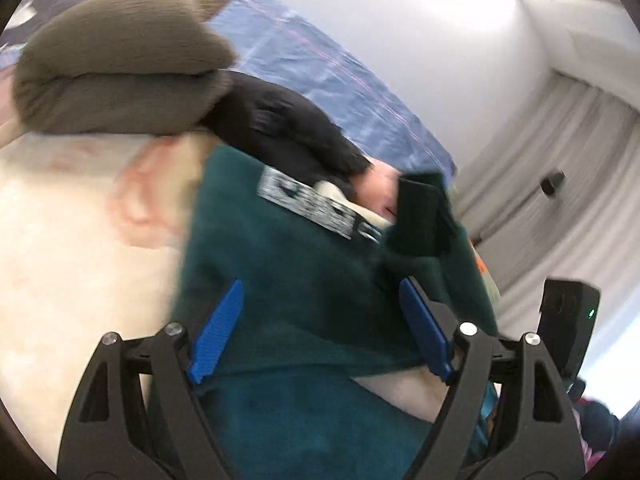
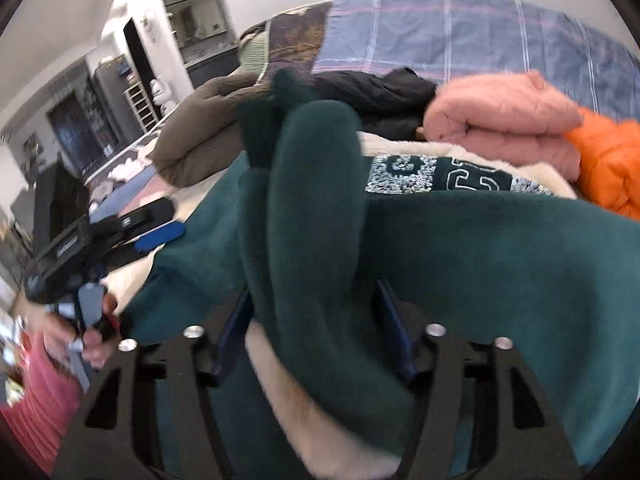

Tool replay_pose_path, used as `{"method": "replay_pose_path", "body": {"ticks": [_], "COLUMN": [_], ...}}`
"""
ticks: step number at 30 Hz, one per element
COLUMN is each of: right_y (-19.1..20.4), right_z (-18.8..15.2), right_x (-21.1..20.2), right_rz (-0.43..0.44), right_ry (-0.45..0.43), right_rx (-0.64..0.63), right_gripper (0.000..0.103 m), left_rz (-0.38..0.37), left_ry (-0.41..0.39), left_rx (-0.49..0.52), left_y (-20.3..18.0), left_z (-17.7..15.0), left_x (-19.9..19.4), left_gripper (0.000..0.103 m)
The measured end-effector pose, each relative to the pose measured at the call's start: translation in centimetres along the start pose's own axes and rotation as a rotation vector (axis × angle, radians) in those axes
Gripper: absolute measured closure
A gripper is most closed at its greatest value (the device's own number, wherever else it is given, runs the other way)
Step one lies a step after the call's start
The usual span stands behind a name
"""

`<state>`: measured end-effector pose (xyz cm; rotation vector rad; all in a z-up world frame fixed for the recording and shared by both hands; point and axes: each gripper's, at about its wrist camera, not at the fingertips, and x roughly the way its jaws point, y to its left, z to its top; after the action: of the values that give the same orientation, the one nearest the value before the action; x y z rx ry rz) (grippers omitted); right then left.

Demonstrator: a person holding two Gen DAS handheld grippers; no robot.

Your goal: Fold large clothes

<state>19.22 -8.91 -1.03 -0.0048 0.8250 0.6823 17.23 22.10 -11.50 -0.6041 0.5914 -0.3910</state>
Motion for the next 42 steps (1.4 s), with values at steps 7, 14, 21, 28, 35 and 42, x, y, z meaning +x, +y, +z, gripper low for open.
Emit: {"method": "replay_pose_path", "body": {"ticks": [7, 14, 21, 28, 35, 42], "right_y": [0.0, 1.0, -0.2, -4.6, -5.0, -6.2], "right_z": [-1.9, -3.7, -2.4, -3.9, -4.6, -3.5], "right_x": [-0.7, -0.9, -6.4, -3.3, -2.8, -6.0], "right_rz": [0.0, -0.038, -0.038, -0.139, -0.147, -0.122], "right_ry": [-0.03, -0.06, -0.206, -0.043, -0.04, -0.113], "right_rx": [0.016, -0.046, -0.001, 0.127, 0.131, 0.202], "right_gripper": [0.036, 0.029, 0.029, 0.027, 0.026, 0.026], "left_rz": [-0.096, -0.067, -0.085, 0.173, 0.148, 0.207], "left_ry": [0.039, 0.062, -0.066, 0.014, -0.012, 0.144], "left_rx": [0.038, 0.01, 0.195, 0.362, 0.21, 0.346], "left_y": [-1.8, -2.3, -7.8, -5.1, -3.2, -6.2], "left_z": [-0.4, 0.7, 4.8, 2.3, 2.8, 3.0], "left_x": [0.7, 2.2, -1.9, -0.2, -2.6, 2.4], "left_gripper": [0.012, 0.028, 0.088, 0.078, 0.037, 0.037]}}
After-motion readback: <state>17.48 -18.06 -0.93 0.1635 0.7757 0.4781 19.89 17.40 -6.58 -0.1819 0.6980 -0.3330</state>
